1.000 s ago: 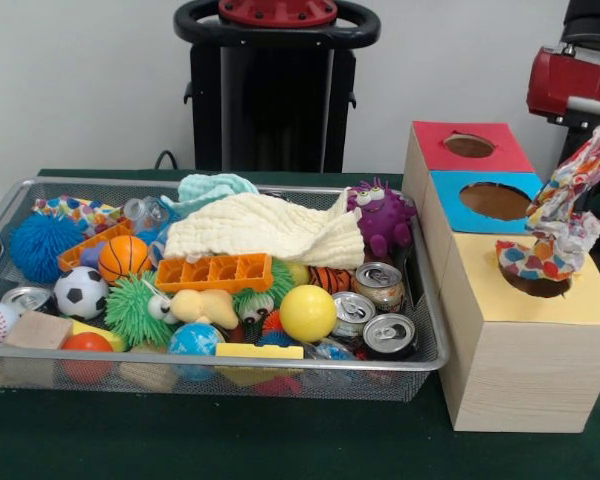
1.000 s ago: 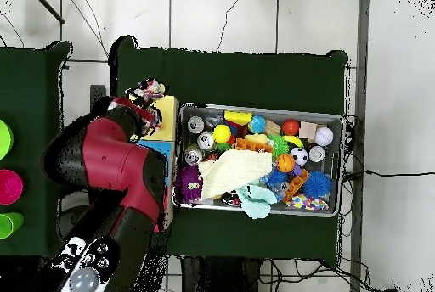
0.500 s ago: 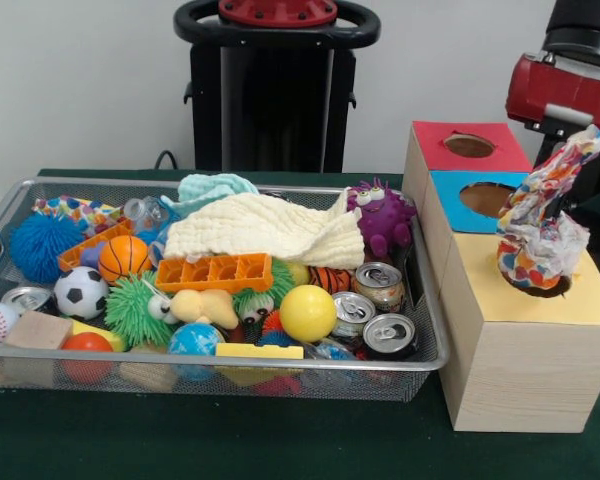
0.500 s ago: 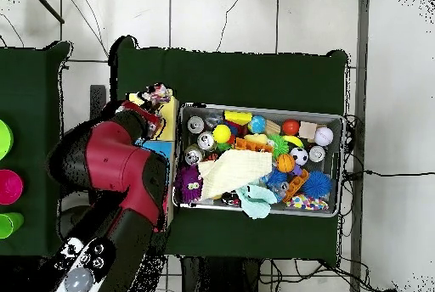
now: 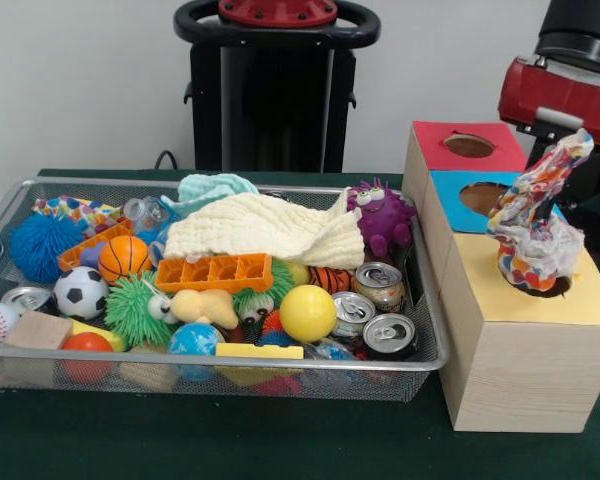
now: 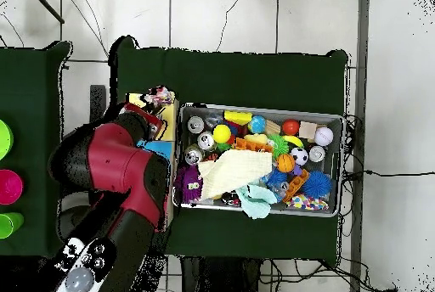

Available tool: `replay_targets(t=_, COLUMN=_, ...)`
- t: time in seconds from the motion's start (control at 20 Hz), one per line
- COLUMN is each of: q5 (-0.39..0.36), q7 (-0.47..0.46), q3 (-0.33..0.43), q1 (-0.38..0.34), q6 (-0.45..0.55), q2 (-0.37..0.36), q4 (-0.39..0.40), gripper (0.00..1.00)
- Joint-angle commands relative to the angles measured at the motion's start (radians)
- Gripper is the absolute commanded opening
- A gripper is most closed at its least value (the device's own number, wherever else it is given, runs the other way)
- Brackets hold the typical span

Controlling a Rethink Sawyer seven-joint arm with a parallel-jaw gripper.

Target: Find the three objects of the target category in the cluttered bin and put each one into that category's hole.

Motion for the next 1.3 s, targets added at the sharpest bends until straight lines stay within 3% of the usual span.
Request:
replay_targets(t=0.05, q5=0.033, q7=0.267, q3=0.088, q1=-0.012, q6=-0.046, q2=0.047, q4=0.102, gripper=0.0)
replay_targets(t=0.8, q5=0.112, q7=0.301, q3=0.149, q1=-0.003, q6=-0.153, q2=0.087, q4=0.129, gripper=0.0)
replay_targets(t=1.3, q5=0.155, q7=0.275, q3=0.259, q1=-0.039, q6=-0.193, q2=0.031, q4=0.163, gripper=0.0)
